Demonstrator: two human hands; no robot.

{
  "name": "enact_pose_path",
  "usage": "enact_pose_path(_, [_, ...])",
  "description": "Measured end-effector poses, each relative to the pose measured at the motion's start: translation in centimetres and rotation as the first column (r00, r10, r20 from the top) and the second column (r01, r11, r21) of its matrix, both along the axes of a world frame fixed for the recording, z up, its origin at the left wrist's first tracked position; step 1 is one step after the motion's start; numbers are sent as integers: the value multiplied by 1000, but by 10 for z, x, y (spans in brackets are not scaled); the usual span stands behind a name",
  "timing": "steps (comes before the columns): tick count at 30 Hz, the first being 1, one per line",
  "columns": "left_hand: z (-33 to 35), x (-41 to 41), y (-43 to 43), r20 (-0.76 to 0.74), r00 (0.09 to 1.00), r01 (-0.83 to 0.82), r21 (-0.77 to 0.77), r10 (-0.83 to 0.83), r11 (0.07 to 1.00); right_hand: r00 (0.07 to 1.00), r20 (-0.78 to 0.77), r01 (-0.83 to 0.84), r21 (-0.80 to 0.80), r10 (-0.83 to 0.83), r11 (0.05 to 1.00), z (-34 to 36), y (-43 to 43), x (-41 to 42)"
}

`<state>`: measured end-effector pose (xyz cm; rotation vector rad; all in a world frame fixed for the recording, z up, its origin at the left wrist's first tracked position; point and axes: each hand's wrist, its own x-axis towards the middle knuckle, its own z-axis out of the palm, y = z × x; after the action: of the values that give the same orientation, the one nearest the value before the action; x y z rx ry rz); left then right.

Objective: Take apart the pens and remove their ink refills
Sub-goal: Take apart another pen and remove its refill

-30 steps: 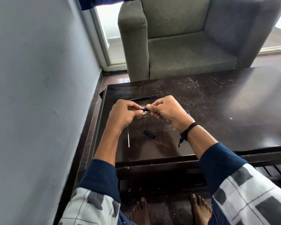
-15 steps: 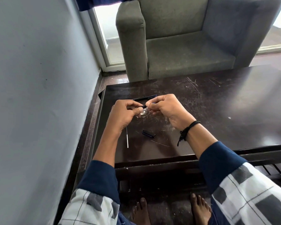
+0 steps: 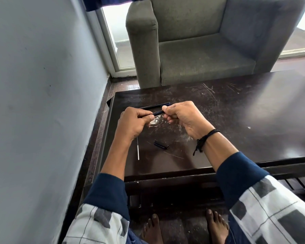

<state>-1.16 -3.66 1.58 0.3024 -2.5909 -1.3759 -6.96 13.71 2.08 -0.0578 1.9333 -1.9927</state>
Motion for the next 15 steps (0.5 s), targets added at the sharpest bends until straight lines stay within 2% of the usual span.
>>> enact_pose_path(5, [-1, 0, 0, -10, 1000, -7, -41, 7, 999, 1000, 3, -14, 36, 14, 999, 1, 6, 0])
enact_pose_path(8, [-2, 1, -5, -21, 999, -31, -26, 30, 999, 994, -92, -38, 258, 64, 965, -5, 11, -6])
enact_pose_path(10, [-2, 1, -8, -20, 998, -57, -21, 57, 998, 977, -170, -28, 509, 132, 860, -11, 11, -11])
enact_pose_path(12, [-2, 2, -9, -21, 997, -79, -19, 79, 997, 946, -173, -67, 723, 273, 688, -14, 7, -9])
enact_pose_path(13, [-1, 2, -9, -18, 996, -82, -12, 82, 997, 925, -153, -97, 791, 349, 604, -13, 4, -5])
enact_pose_path(15, [-2, 1, -9, -8, 996, -85, -6, 85, 996, 882, -109, -155, 853, 459, 499, -15, -3, 3])
